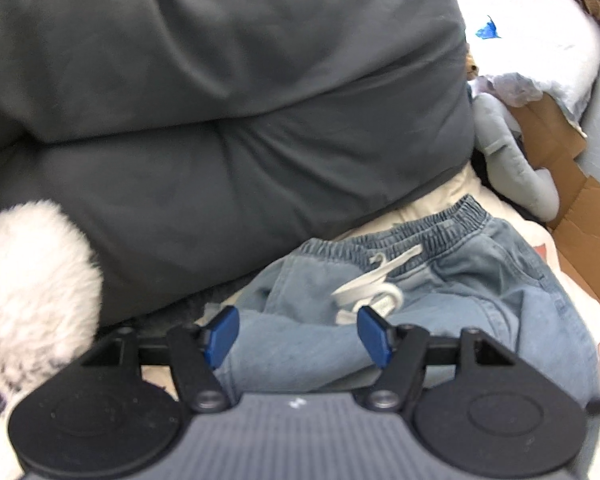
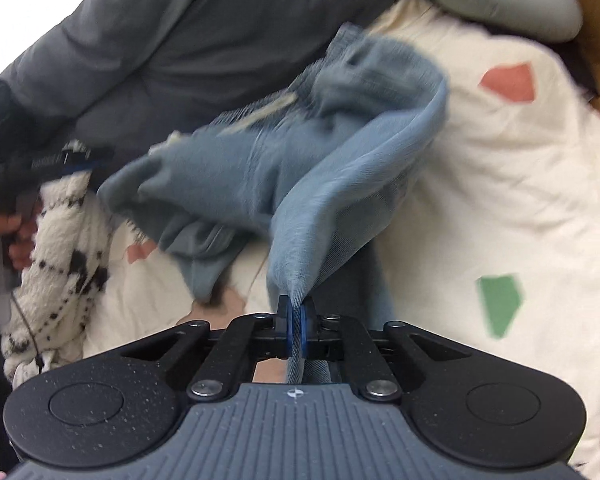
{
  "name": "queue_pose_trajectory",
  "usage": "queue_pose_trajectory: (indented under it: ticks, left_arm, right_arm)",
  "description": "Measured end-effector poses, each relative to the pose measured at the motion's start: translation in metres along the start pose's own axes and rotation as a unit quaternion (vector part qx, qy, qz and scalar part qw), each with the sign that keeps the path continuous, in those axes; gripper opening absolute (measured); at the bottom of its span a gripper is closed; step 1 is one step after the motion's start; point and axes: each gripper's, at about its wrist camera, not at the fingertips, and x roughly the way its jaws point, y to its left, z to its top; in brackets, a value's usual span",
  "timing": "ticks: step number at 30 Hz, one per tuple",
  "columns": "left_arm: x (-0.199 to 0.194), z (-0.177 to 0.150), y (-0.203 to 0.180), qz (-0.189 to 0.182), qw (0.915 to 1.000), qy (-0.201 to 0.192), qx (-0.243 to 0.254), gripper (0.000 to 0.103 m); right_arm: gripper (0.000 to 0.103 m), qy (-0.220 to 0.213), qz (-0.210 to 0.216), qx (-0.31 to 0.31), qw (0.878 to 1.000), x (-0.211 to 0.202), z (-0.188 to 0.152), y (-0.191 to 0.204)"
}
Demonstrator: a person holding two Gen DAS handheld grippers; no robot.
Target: Fold clothes
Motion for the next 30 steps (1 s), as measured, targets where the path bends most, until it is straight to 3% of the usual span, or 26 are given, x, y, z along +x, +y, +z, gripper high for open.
queue_pose_trajectory:
  ticks: [13,30]
  left_arm:
    - [-0.002,-0.039,0.032,0.024,0.9990,0.028,-0.026,0.068]
    - [0.007,-0.079,0.048,0.036,0.9960,0.072,-0.039,0.068]
  right_arm:
    - [0.002,-0.049,-0.111,0.007,0.993,-0.050,0.054,-0.067]
    - [0.002,-0.040,-0.213,0.015,0.976,-0.032,0.078,-0.138]
